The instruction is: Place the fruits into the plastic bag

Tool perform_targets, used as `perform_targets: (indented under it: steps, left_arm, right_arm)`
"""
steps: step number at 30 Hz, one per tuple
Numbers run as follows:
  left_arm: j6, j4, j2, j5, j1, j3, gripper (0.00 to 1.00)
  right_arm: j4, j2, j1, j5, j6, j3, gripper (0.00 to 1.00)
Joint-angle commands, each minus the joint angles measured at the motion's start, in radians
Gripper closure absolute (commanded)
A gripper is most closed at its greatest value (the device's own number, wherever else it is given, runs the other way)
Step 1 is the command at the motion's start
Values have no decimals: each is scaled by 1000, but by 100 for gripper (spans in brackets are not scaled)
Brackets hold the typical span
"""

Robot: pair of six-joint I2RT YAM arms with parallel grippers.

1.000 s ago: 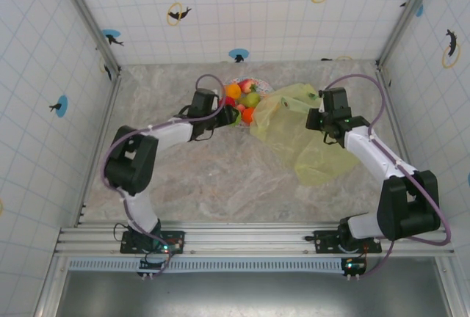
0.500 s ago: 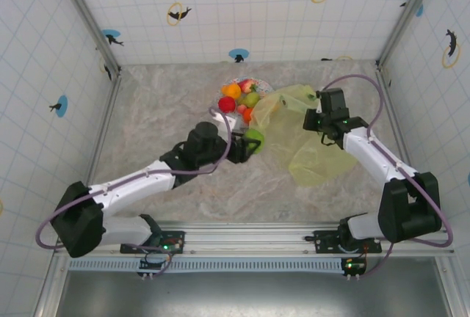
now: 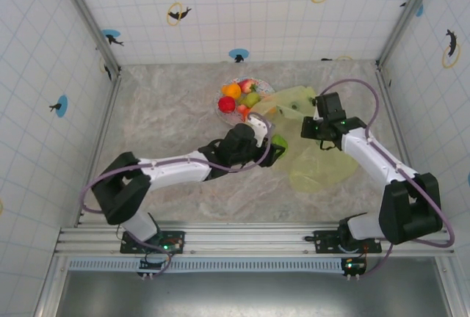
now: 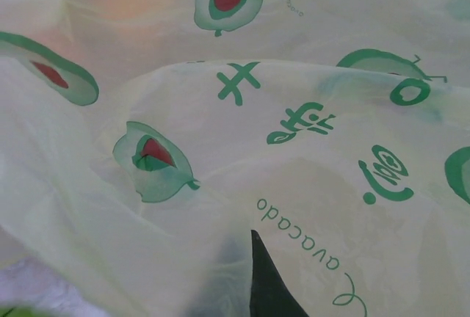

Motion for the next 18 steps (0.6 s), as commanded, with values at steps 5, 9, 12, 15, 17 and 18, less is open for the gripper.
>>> perform_targets:
  steps: [5,9,12,15,17,18]
  left_arm:
    - [111,52,144,-62,0,136,43]
    - [101,98,212,-58,0,183,42]
    - [88,142,259,-49,0,209,41]
    - [78,184,316,-25,0,240,40]
    - [41,215,367,1,0,270,38]
    - [25,227,386,12,0,287,38]
  right_arm:
    - [16,-112,-26,-196,141,3,100]
    - [47,-140,-57,-264,205,-14,100]
    - [85,-156,-79,-322,251,-39,100]
    - [133,-169,-95,-380,301,-70,100]
    - [174,-177,-104,-405,340,-93,100]
    - [194,-184,-108,-414,360,-105,100]
